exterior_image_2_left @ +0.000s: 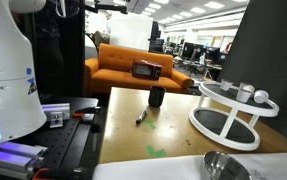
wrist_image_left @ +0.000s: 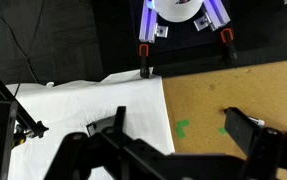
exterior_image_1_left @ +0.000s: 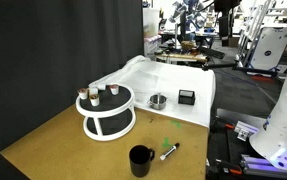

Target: Put the marker in the mug

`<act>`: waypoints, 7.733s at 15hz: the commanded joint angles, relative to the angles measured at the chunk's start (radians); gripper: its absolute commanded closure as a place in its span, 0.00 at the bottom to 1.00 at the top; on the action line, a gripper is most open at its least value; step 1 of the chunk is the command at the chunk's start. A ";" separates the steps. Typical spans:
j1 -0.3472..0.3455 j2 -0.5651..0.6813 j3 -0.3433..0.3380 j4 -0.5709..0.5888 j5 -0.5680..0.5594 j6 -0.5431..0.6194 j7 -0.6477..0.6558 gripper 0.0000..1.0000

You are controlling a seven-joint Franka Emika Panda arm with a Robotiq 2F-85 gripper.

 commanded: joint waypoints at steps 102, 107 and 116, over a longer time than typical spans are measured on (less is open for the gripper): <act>0.472 0.912 -0.062 -0.225 0.451 1.259 1.963 0.00; 0.341 0.979 0.062 -0.208 0.523 1.275 1.885 0.00; 0.322 1.081 0.084 -0.200 0.499 1.388 1.900 0.00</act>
